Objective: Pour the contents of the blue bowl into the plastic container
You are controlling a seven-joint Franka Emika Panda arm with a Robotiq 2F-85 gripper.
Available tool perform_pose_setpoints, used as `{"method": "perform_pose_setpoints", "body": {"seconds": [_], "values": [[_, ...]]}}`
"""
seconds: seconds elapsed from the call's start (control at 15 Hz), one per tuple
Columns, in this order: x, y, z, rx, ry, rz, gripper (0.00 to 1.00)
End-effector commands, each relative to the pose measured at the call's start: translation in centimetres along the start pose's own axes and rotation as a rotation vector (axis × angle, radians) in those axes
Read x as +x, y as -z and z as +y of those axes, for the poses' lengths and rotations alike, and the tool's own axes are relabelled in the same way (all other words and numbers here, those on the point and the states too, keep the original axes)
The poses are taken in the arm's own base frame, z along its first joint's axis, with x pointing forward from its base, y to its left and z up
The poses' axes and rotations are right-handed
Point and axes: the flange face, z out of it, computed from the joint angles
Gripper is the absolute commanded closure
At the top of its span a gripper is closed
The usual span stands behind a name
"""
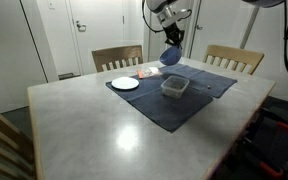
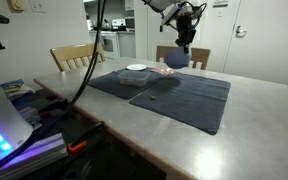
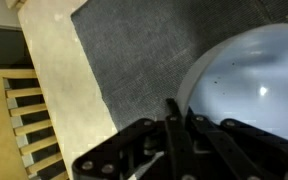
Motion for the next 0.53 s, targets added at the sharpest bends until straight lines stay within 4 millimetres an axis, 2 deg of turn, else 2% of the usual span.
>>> {"method": "perform_pose_setpoints", "body": {"seconds": [0.0,0.47], "values": [[-0.5,-1.6,3.0,0.011,-0.099,-0.128,0.99],[2.2,-8.7,5.3,0.291,-0.336,-0.264,0.99]]}}
